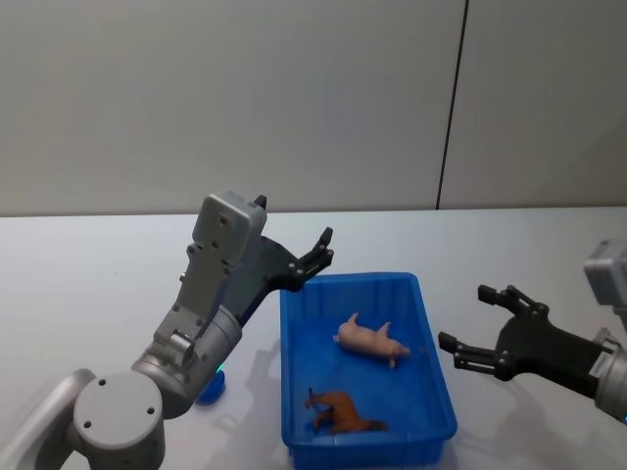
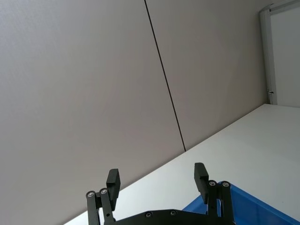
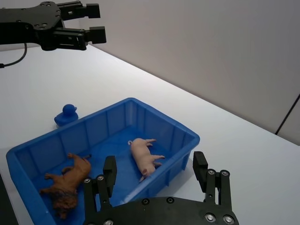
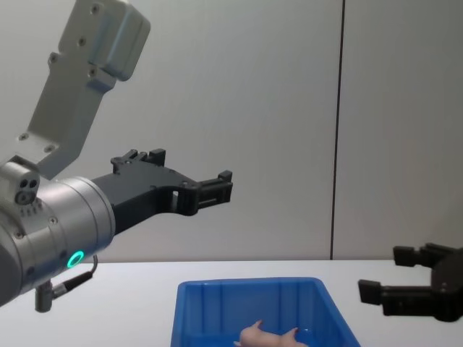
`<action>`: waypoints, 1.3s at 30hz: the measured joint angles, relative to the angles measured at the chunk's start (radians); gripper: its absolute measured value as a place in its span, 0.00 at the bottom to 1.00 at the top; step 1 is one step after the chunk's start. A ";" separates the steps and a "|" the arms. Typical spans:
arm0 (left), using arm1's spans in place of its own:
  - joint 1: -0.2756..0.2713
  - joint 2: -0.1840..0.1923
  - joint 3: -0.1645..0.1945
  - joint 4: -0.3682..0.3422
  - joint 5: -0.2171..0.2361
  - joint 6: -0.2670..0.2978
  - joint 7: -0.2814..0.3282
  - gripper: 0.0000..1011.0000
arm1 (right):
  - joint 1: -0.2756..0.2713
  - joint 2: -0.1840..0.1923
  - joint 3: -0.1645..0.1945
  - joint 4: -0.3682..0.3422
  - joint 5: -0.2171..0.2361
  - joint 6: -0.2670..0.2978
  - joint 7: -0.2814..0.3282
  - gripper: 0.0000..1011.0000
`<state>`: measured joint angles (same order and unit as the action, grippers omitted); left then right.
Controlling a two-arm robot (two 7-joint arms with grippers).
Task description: Pick up the two dolls from the table and place them into the box.
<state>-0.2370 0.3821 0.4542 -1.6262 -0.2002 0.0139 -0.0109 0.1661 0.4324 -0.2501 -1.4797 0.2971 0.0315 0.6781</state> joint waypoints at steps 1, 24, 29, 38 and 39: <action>0.000 0.000 0.000 0.000 0.000 0.000 0.000 0.99 | -0.002 0.002 0.001 0.000 0.001 -0.001 -0.001 0.99; 0.144 0.107 -0.021 -0.131 -0.051 0.121 0.142 0.99 | -0.029 0.033 0.017 -0.006 0.020 -0.015 -0.022 0.99; 0.193 0.142 -0.029 -0.156 -0.088 0.144 0.177 0.99 | -0.031 0.034 0.018 -0.007 0.022 -0.016 -0.023 0.99; 0.250 0.180 -0.039 -0.164 -0.135 0.170 0.195 0.99 | -0.032 0.036 0.019 -0.007 0.023 -0.017 -0.024 0.99; 0.253 0.182 -0.039 -0.163 -0.138 0.171 0.194 0.99 | -0.032 0.036 0.019 -0.007 0.023 -0.017 -0.025 0.99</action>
<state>0.0161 0.5640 0.4151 -1.7891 -0.3379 0.1852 0.1835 0.1340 0.4685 -0.2313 -1.4868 0.3200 0.0145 0.6536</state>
